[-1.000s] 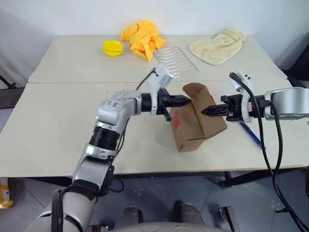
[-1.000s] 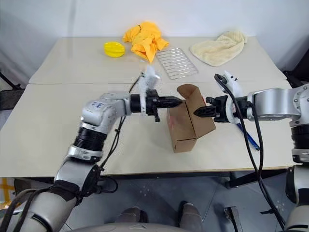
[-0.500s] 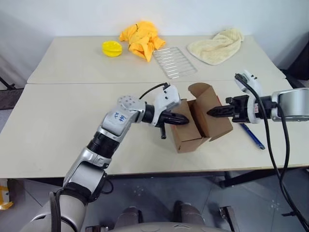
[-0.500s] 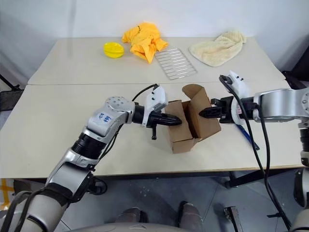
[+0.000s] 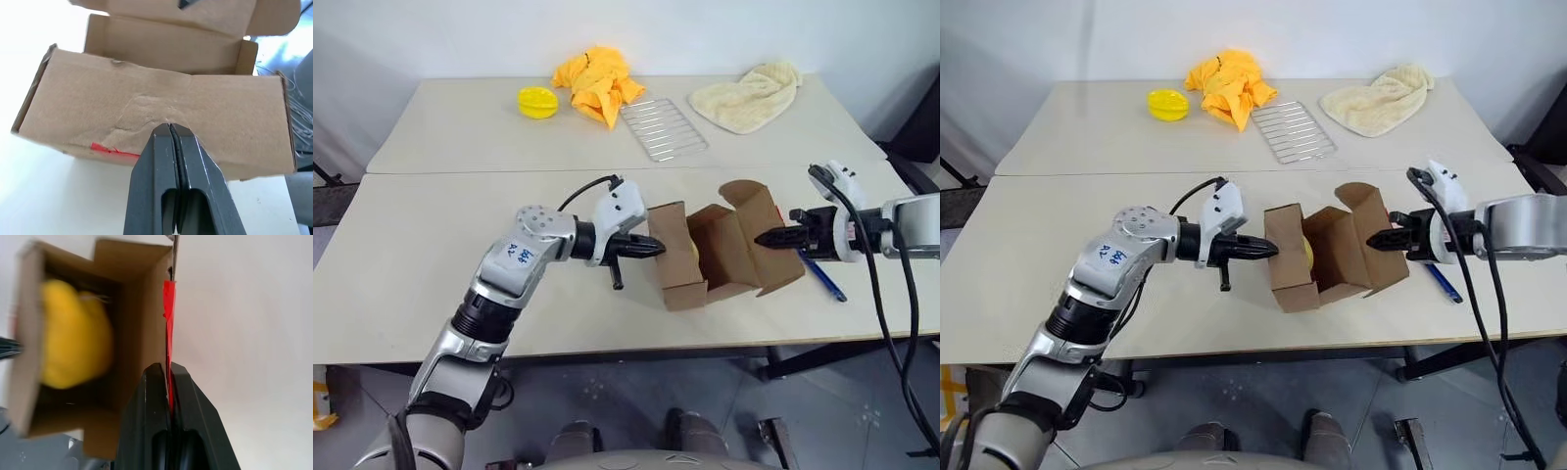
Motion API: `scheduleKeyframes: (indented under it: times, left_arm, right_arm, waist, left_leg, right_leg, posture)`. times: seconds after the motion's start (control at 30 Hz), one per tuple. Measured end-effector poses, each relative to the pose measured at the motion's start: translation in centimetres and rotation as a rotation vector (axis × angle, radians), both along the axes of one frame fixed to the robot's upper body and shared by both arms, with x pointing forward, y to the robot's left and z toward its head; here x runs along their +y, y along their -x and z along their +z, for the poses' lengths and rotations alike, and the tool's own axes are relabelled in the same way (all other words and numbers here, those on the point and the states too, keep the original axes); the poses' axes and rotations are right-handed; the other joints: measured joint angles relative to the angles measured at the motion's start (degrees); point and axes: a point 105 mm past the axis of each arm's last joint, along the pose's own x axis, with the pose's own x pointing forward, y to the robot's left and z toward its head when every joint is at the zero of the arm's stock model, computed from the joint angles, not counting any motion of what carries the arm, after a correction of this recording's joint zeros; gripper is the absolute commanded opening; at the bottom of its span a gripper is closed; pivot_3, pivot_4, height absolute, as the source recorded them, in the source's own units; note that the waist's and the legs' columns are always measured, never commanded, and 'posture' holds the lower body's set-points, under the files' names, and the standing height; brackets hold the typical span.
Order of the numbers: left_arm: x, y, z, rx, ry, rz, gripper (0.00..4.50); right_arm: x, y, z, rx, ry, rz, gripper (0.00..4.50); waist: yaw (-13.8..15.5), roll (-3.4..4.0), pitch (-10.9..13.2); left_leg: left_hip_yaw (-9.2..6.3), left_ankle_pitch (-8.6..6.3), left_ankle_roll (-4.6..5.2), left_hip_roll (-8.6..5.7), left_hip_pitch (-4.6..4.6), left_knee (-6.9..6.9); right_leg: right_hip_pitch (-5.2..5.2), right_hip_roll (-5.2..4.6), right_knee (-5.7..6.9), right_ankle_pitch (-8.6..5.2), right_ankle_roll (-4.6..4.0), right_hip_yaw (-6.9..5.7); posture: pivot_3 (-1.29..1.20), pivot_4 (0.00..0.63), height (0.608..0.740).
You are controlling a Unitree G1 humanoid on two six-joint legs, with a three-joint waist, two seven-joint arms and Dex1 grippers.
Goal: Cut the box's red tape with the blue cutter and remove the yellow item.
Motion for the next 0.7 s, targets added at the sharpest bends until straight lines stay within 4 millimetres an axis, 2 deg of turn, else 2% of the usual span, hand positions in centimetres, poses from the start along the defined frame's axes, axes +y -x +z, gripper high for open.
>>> scheduleKeyframes:
  times: [0.3, 0.37, 0.43, 0.5, 0.7]
  left_arm:
    - [2.0, -0.2, -1.3, 0.026, -0.03, 0.098, 0.0]
    - [2.8, -0.3, -3.6, 0.103, -0.081, 0.144, 0.0]
    - [2.7, 0.5, -6.5, 0.195, -0.119, 0.142, 0.0]
    - [2.4, 0.4, -6.5, 0.186, -0.117, 0.134, 0.0]
    - [1.6, -0.4, -6.5, 0.175, -0.1, 0.127, 0.0]
  right_arm:
    - [-1.0, 0.4, -3.2, 0.106, 0.039, 0.0, 0.01]
    - [-0.3, 0.6, -3.9, 0.131, 0.001, 0.037, 0.01]
    - [0.2, 0.8, -4.9, 0.157, -0.015, 0.061, 0.01]
    - [0.3, 0.7, -5.6, 0.174, -0.012, 0.063, 0.01]
    - [0.2, 0.1, -6.2, 0.151, 0.001, 0.048, 0.01]
  waist:
    - [0.83, 0.03, -0.02]
    - [0.91, 0.07, 0.0]
    - [1.04, 0.04, 0.05]
    - [1.46, 0.0, 0.07]
    - [1.84, 0.03, 0.06]
  left_leg:
    - [-0.02, 0.0, 0.01, -0.02, -0.01, 0.12]
    - [0.0, -0.01, 0.02, -0.04, -0.04, 0.12]
    - [-0.01, -0.01, 0.03, -0.03, -0.23, 0.12]
    - [-0.01, -0.01, 0.03, -0.03, -0.35, 0.14]
    - [0.01, -0.01, 0.03, -0.04, -0.33, 0.14]
  right_leg:
    - [0.08, 0.0, -0.03, 0.02, -0.02, 0.0]
    - [0.08, 0.0, -0.05, 0.03, -0.02, 0.01]
    - [-0.08, 0.0, -0.06, 0.04, -0.02, 0.0]
    - [-0.19, 0.0, -0.05, 0.04, -0.01, -0.04]
    - [-0.18, 0.0, -0.04, 0.05, 0.0, -0.03]
  posture:
    - [0.0, 0.15, 0.74]
    - [0.0, 0.15, 0.74]
    - [0.0, 0.15, 0.74]
    - [0.0, 0.15, 0.74]
    - [0.0, 0.15, 0.74]
